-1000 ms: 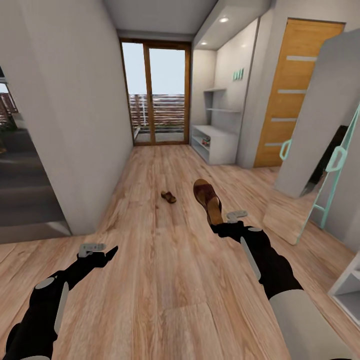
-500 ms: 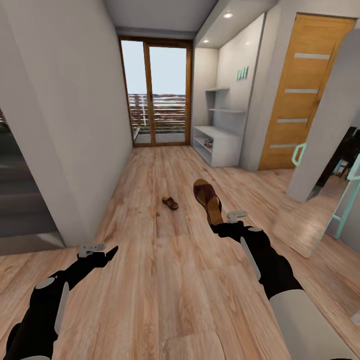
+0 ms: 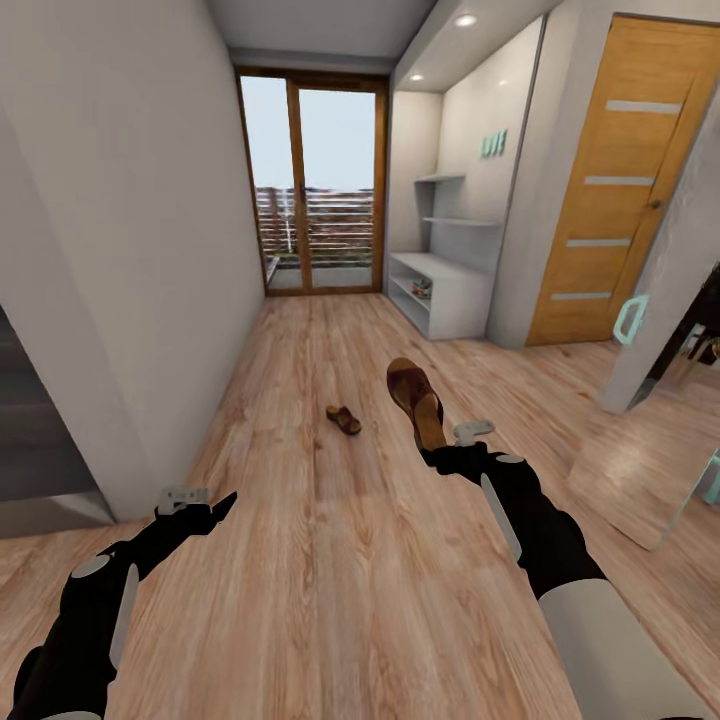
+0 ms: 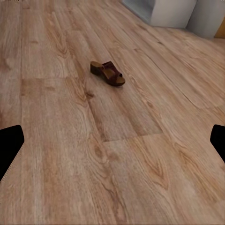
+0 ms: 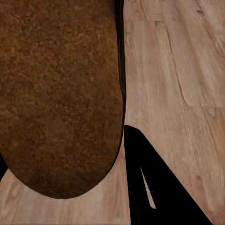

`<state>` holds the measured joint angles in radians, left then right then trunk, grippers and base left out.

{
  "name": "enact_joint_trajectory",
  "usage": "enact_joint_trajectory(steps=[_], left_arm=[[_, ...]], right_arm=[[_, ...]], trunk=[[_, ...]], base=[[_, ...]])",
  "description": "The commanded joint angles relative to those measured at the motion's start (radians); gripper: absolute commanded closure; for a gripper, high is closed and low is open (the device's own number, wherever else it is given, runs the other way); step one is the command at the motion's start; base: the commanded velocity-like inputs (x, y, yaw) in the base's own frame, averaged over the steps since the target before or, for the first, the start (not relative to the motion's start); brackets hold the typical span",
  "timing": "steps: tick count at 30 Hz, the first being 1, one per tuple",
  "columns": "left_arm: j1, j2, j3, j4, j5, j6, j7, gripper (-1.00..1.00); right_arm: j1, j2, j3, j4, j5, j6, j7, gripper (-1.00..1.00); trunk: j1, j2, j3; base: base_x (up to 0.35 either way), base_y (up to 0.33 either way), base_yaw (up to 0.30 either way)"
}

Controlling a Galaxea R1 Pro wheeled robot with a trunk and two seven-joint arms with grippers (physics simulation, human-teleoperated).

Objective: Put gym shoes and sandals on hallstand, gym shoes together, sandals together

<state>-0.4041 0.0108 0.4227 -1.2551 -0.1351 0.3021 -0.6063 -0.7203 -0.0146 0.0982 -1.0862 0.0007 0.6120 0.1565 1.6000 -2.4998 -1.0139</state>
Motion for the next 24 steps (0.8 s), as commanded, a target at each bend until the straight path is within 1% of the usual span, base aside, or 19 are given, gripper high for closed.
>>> enact_joint_trajectory(steps=[1, 24], left_arm=[[-0.001, -0.001, 0.002, -0.001, -0.006, 0.005, -0.007, -1.00], [-0.001, -0.001, 0.002, -0.001, -0.006, 0.005, -0.007, -1.00]], right_arm=[[-0.001, -0.001, 0.001, -0.001, -0.004, 0.006, -0.002, 1.00], [-0.001, -0.001, 0.001, -0.002, -0.004, 0.006, -0.002, 1.00]], trunk=[[0.000, 0.000, -0.001], [0.000, 0.000, -0.001]], base=[[0.348, 0.071, 0.000], [0.348, 0.063, 0.000]])
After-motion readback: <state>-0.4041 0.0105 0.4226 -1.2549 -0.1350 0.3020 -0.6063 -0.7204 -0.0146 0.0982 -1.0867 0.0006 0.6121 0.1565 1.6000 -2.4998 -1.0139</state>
